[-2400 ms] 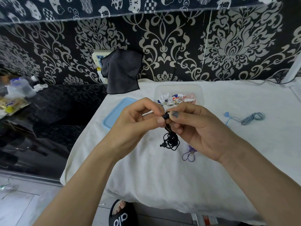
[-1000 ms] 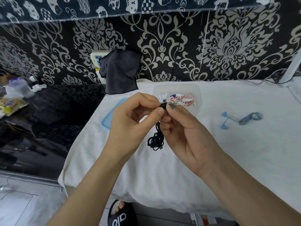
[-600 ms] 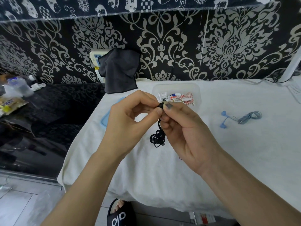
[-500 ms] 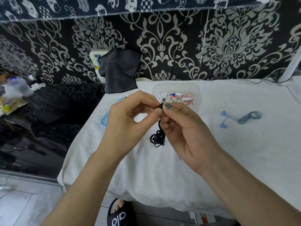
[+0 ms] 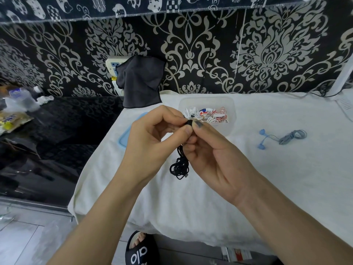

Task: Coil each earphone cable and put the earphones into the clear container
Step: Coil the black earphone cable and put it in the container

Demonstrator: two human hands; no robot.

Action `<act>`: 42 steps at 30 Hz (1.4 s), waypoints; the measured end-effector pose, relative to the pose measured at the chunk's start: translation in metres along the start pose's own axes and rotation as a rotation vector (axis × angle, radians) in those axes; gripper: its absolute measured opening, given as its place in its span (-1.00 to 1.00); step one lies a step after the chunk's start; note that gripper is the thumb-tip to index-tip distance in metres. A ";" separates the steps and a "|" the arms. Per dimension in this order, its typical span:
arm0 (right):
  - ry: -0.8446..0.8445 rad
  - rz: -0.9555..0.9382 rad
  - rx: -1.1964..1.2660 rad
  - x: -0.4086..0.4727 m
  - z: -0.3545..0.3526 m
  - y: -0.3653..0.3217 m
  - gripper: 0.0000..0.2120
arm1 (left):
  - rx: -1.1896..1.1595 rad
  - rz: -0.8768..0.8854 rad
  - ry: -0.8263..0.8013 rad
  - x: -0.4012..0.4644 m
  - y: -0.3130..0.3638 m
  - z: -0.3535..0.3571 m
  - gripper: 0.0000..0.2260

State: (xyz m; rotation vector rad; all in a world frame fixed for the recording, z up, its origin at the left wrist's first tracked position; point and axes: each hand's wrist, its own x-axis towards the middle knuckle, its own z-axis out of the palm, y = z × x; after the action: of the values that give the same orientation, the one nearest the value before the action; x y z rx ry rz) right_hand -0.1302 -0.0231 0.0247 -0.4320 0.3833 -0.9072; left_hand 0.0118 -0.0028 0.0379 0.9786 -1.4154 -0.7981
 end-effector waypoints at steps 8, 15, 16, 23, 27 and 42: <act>-0.037 0.052 0.059 -0.001 0.001 0.001 -0.76 | 0.008 0.012 0.002 -0.002 -0.001 -0.002 -0.82; -0.032 0.064 0.052 0.000 0.002 0.001 -0.74 | 0.100 0.057 -0.013 -0.001 -0.001 -0.004 -0.84; -0.019 0.065 0.046 0.000 0.002 0.001 -0.72 | 0.112 0.056 -0.014 -0.001 -0.001 -0.004 -0.83; 0.028 0.092 0.064 0.000 -0.002 -0.005 -0.67 | 0.248 0.086 0.007 -0.001 0.001 -0.002 -0.82; 0.030 0.103 0.063 0.001 -0.002 -0.007 -0.79 | 0.286 0.105 0.019 -0.002 0.001 -0.002 -0.86; 0.035 0.069 -0.110 0.005 -0.002 -0.008 -0.78 | 0.373 0.164 0.020 0.001 -0.002 -0.003 -0.83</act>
State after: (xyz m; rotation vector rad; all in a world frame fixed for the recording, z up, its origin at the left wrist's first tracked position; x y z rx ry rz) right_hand -0.1338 -0.0317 0.0262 -0.5011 0.4790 -0.8303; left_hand 0.0152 -0.0046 0.0365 1.1291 -1.6386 -0.4079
